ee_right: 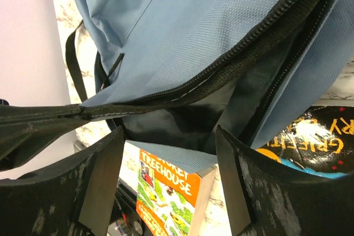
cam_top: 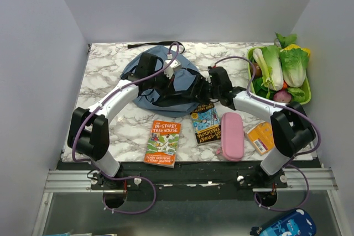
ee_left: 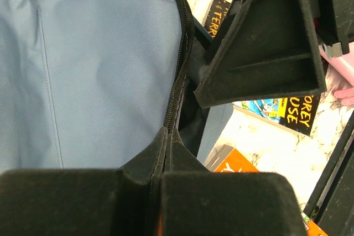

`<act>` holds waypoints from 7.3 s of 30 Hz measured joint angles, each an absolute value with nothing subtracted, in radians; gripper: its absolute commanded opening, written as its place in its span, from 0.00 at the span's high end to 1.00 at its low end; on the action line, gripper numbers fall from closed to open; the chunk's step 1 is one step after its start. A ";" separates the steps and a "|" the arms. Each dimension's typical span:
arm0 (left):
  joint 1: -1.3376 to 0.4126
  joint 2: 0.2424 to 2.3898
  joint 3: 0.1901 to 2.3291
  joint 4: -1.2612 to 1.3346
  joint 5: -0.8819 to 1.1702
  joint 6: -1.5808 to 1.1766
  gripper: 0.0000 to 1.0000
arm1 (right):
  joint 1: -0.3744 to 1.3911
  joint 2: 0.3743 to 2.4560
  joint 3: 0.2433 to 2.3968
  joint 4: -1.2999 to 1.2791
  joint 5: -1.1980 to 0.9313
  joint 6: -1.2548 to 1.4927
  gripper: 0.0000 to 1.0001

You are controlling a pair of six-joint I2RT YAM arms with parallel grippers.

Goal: Pack the student bag
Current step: Adjust the student bag at the center of the board, then pick up the book from the center of the board, then place the book in the student bag.

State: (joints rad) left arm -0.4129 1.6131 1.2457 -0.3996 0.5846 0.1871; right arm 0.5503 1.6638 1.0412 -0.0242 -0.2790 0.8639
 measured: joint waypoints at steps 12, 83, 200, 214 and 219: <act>-0.421 1.604 1.246 -0.414 0.620 0.186 1.00 | 0.529 1.673 1.031 0.098 -0.286 0.944 0.25; -0.400 1.628 1.221 -0.286 0.191 0.113 1.00 | 0.730 1.574 0.857 0.146 -0.437 0.535 0.16; -0.321 1.549 1.116 -0.255 0.596 0.083 1.00 | 0.426 1.925 1.228 0.104 -0.190 0.977 0.99; -0.325 1.544 1.085 -0.224 0.604 0.046 1.00 | 0.502 1.936 1.292 0.094 0.077 1.128 0.58; -0.325 1.544 1.074 -0.220 0.602 0.030 1.00 | 0.525 1.919 1.248 0.049 0.058 1.079 0.28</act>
